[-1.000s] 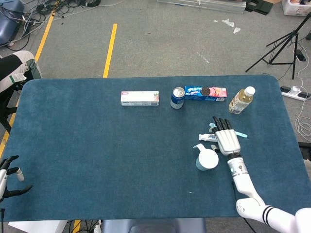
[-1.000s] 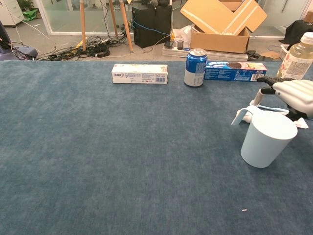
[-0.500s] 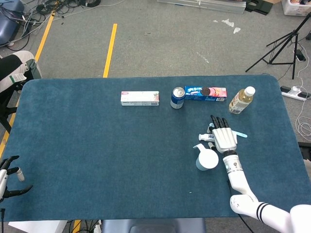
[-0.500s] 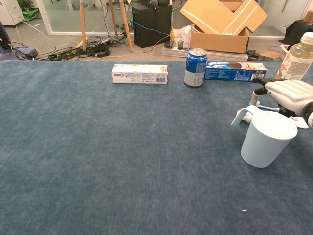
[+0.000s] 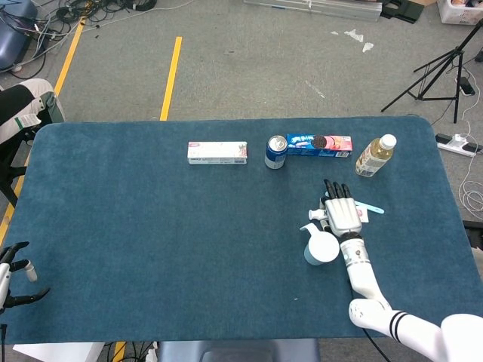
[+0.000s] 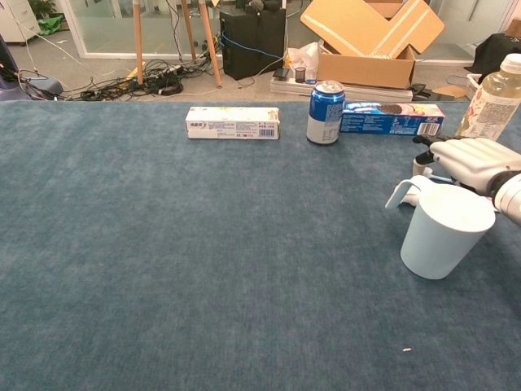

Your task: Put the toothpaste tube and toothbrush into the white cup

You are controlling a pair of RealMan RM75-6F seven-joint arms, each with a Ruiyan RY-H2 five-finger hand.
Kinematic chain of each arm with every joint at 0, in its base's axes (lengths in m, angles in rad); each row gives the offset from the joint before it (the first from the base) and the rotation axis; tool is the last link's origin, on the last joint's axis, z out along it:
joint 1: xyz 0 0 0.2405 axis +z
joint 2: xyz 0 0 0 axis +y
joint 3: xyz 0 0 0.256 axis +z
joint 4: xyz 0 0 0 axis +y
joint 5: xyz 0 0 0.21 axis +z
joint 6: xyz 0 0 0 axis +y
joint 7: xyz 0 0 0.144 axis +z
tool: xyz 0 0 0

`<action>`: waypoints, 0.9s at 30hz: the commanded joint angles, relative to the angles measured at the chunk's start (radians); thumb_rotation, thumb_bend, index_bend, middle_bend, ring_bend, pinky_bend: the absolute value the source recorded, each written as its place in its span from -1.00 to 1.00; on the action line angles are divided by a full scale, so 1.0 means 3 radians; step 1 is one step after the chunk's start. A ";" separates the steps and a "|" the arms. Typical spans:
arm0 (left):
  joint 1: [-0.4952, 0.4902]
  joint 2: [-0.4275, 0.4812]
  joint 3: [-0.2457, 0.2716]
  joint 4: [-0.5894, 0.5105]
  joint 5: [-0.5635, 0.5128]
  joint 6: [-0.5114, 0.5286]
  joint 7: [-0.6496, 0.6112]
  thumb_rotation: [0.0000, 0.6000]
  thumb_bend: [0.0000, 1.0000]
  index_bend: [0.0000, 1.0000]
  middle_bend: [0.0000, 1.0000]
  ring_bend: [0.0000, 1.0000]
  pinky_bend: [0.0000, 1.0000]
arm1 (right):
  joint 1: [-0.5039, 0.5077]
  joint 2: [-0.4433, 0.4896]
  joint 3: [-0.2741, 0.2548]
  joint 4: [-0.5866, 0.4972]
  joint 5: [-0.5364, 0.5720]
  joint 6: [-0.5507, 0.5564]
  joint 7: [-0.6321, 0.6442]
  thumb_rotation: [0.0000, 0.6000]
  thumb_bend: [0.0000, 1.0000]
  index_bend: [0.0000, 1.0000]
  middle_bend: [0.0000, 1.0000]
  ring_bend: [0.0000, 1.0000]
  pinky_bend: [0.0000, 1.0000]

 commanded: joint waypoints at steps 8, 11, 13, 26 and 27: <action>-0.0001 -0.0002 0.0000 -0.0001 -0.0003 -0.0002 0.0003 1.00 -1.00 0.25 -0.70 -0.77 -0.65 | 0.0002 -0.0008 -0.0003 0.0018 0.0032 0.0040 -0.0001 1.00 -0.49 0.19 -1.00 -1.00 -0.83; -0.0002 -0.0002 0.0000 0.0000 -0.0004 -0.0003 0.0005 1.00 -1.00 0.25 -0.70 -0.77 -0.65 | -0.0011 0.0007 -0.0012 0.0001 0.0006 0.0075 0.0040 1.00 -0.48 0.24 -1.00 -1.00 -0.83; -0.0003 -0.0004 -0.0001 0.0003 -0.0007 -0.0006 0.0006 1.00 -1.00 0.25 -0.70 -0.77 -0.65 | -0.0026 0.0032 -0.0016 -0.0032 -0.0026 0.0113 0.0079 1.00 -0.48 0.25 -1.00 -1.00 -0.83; -0.0006 -0.0018 0.0002 0.0006 -0.0008 -0.0002 0.0048 1.00 -1.00 0.25 -0.70 -0.77 -0.65 | -0.0235 0.0532 0.0012 -0.0801 -0.0322 0.0630 0.0284 1.00 -0.47 0.28 -1.00 -1.00 -0.83; -0.0006 -0.0020 0.0003 0.0006 -0.0008 -0.0002 0.0051 1.00 -1.00 0.25 -0.70 -0.77 -0.65 | -0.0252 0.0570 0.0011 -0.0853 -0.0336 0.0656 0.0295 1.00 -0.47 0.28 -1.00 -1.00 -0.83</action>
